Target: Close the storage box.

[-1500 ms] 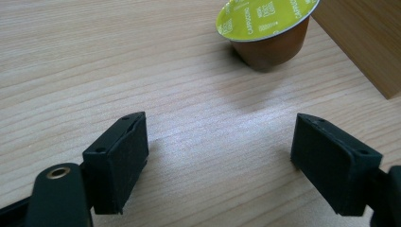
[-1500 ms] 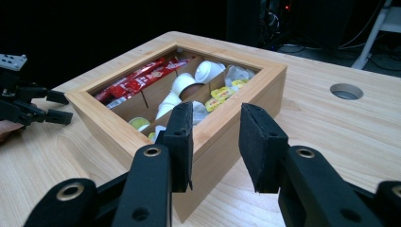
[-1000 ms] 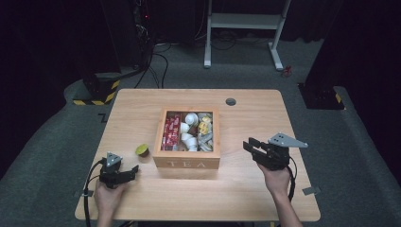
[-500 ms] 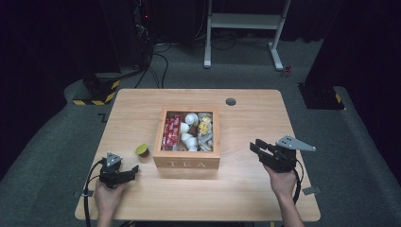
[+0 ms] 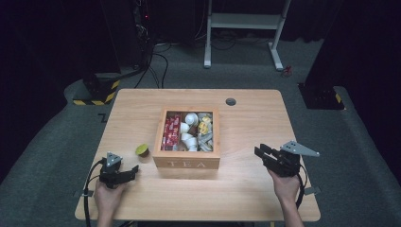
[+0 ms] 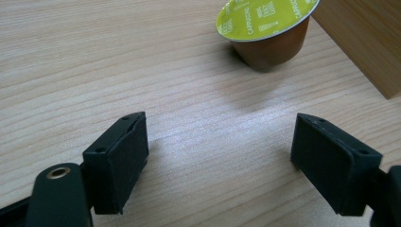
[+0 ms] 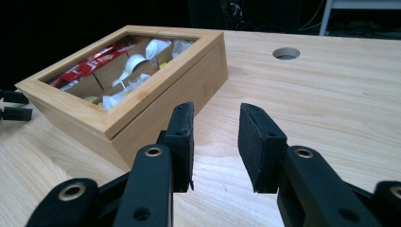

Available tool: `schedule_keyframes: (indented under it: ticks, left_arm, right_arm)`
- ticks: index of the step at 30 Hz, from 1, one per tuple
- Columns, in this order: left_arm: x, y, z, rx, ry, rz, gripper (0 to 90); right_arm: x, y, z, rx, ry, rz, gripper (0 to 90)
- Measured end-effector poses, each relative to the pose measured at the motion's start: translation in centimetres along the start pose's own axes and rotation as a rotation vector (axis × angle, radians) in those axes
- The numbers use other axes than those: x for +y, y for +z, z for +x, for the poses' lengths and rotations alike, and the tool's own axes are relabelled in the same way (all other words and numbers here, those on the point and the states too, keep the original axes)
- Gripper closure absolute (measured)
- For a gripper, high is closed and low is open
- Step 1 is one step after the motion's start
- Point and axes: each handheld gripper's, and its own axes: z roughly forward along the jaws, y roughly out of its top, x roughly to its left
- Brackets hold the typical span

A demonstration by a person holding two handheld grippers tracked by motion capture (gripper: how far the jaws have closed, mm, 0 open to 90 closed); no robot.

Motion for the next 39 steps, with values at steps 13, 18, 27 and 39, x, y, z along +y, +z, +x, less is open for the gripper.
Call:
schedule_keyframes:
  ticks: [13, 18, 27, 39]
  left_arm:
    - [0.0, 0.0, 0.0, 0.000, 0.000, 0.000, 20.0]
    - [0.0, 0.0, 0.0, 0.000, 0.000, 0.000, 20.0]
    - [0.0, 0.0, 0.0, 0.000, 0.000, 0.000, 20.0]
    - [0.0, 0.0, 0.0, 0.000, 0.000, 0.000, 20.0]
  right_arm:
    - [-1.6, 0.9, -0.1, -0.020, 0.002, 0.050, 65.4]
    - [-2.2, 1.5, 0.0, -0.028, 0.000, 0.069, 65.1]
    - [-4.0, 3.1, -0.1, -0.037, 0.022, 0.112, 64.3]
    - [-5.9, 5.1, -0.5, -0.087, 0.016, 0.199, 60.5]
